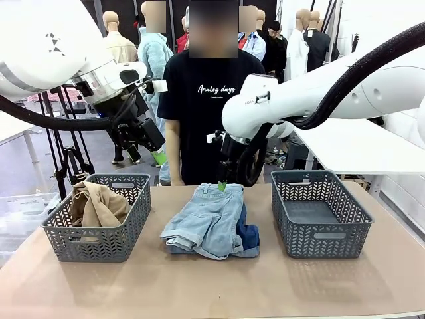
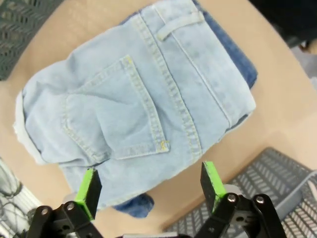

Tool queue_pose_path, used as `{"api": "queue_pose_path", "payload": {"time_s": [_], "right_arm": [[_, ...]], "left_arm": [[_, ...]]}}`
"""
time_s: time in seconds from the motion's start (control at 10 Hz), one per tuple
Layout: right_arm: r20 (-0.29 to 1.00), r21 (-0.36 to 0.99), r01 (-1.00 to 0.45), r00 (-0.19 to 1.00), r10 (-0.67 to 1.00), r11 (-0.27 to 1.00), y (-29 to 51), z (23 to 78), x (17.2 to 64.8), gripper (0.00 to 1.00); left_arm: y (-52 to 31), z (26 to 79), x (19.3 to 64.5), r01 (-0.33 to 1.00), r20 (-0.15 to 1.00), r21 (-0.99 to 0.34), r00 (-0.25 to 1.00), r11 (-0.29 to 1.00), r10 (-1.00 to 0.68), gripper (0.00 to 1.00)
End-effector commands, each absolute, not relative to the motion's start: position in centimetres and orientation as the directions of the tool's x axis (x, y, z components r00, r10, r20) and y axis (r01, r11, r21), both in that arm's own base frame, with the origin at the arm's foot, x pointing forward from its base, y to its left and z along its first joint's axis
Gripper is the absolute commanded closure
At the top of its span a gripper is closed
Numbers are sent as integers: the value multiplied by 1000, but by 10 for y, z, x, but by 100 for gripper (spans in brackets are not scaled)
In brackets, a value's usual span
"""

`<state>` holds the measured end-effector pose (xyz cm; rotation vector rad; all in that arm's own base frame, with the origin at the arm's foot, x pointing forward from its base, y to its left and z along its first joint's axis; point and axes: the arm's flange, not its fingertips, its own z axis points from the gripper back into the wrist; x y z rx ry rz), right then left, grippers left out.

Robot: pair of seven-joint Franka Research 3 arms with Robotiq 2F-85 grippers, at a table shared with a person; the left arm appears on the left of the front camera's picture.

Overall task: Sort the tops and bottoms.
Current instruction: Lift clothes from the center of the table with your right hand.

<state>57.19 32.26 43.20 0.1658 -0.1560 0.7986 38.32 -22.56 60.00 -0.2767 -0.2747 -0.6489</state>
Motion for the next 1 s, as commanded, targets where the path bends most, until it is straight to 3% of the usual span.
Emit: {"api": "queue_pose_path", "payload": {"time_s": [0.0, 0.5, 0.9], "right_arm": [[145, 48, -675, 734, 664, 736, 322, 436, 575, 0], [141, 35, -637, 766, 628, 770, 314, 399, 585, 0], [144, 103, -633, 773, 618, 767, 323, 374, 592, 0]], "left_arm": [[-224, 602, 382, 632, 333, -163, 758, 758, -561, 0], [-224, 602, 382, 632, 333, -163, 758, 758, -561, 0], [-224, 602, 382, 632, 333, -163, 758, 758, -561, 0]]}}
